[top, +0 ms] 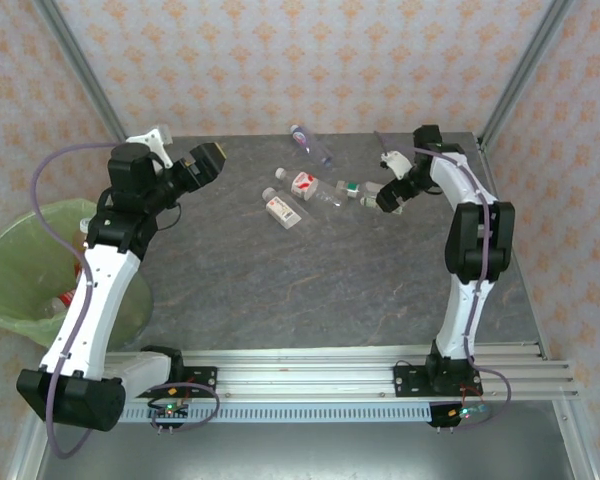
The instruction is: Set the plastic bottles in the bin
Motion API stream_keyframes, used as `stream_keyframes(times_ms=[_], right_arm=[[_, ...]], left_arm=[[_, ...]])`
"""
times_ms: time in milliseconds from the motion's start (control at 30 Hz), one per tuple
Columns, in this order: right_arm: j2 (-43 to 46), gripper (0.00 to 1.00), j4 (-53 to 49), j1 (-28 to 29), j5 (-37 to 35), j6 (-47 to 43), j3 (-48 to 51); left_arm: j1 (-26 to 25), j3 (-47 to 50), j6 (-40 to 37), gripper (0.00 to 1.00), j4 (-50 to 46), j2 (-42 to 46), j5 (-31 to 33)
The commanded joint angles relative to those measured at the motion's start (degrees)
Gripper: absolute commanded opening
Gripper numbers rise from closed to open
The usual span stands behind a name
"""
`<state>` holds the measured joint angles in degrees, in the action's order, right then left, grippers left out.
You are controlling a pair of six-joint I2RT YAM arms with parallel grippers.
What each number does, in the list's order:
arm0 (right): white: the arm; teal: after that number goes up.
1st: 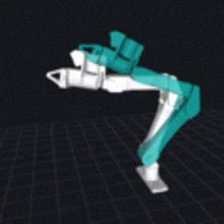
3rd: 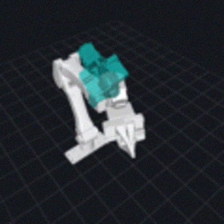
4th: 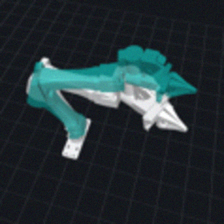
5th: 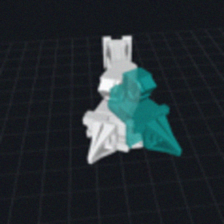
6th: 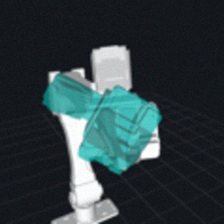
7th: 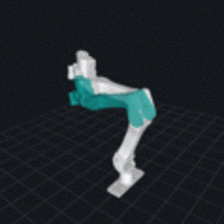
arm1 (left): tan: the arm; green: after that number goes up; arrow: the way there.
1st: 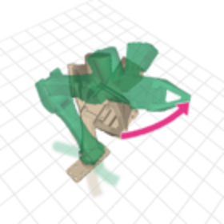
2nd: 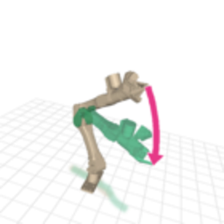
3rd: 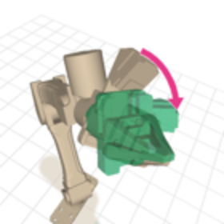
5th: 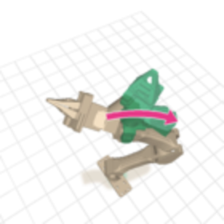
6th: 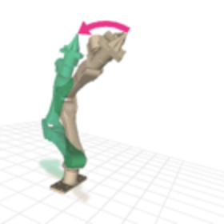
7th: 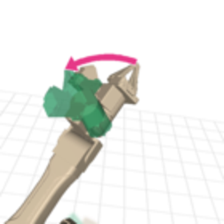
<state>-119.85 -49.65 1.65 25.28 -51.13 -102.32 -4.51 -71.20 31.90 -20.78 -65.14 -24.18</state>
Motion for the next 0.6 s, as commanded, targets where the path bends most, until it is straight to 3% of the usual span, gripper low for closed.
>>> stream_keyframes(times_ms=[0, 233, 567], right_arm=[[-4.9, 0.99, -7.9, -0.3, -2.8, -6.8, -6.7], [-13.6, 0.99, -16.0, -0.3, -2.4, -9.6, -17.9], [-13.7, 1.0, -12.5, 0.3, -2.4, -10.4, -13.0]], left_arm=[[-1.4, -2.1, -0.1, 1.0, 3.8, -2.1, 1.2], [-4.3, -5.4, -1.0, 1.0, 2.4, -6.7, 2.1], [-4.8, -5.6, -1.0, 1.0, 1.9, -6.6, 2.9]])
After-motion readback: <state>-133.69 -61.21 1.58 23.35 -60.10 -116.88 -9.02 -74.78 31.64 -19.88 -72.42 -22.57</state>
